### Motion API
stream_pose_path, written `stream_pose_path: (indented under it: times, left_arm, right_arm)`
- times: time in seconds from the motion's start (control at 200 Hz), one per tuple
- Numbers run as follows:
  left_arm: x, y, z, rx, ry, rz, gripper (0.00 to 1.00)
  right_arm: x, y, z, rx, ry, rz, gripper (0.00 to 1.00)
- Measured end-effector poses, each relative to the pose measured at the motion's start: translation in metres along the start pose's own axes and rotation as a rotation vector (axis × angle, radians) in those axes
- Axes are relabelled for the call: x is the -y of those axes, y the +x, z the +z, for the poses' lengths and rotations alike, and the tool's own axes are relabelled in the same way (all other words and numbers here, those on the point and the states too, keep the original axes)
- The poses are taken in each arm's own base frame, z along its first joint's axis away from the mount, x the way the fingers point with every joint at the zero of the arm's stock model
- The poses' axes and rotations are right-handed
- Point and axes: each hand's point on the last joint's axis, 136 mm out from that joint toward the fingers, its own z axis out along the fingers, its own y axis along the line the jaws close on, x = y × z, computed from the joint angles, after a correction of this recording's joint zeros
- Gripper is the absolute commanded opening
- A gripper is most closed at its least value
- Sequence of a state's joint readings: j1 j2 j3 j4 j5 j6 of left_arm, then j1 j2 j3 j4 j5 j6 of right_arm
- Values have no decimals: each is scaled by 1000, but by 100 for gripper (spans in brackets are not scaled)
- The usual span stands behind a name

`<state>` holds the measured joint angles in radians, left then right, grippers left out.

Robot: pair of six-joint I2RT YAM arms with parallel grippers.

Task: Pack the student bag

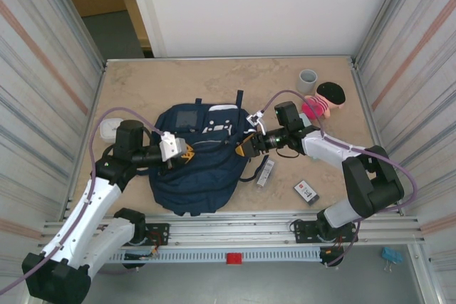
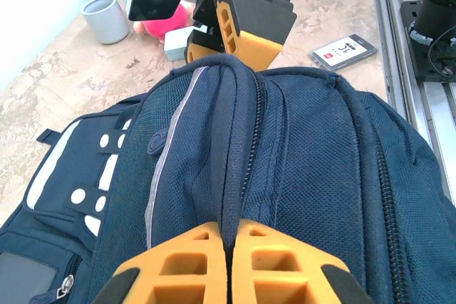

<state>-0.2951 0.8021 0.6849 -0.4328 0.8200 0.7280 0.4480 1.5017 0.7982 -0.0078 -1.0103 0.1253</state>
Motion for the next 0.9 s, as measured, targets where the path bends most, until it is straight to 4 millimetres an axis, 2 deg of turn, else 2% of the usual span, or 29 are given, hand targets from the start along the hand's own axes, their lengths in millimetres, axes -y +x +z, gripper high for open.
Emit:
stream_pose_path:
  times: [0.055,0.251,0.351,0.546,0.641,0.757,0.897]
  left_arm:
    - [-1,-1,0,3,-3,1,0]
    - [-2,-3,0,11,-7,-1,0]
    - [-3,-2,0,10,-9,-6,0]
    - [-9,2,0,-16,-46,-18,0]
    - [-15,2,-2,-28,-87,-15,0]
    - [-19,3,-1,-65,-148,18,0]
    - [-22,6,4,-132,-213,55,0]
  right_arm:
    - [3,0,1,1,17,-1,55]
    - [16,1,1,12,89,-6,20]
    - [17,1,1,17,96,-7,10]
    - [4,-9,-10,56,120,-38,0]
    - [-8,-14,-17,73,121,-63,0]
    - [-23,-9,-20,58,118,-65,0]
    - [-46,-1,-15,-11,105,-47,0]
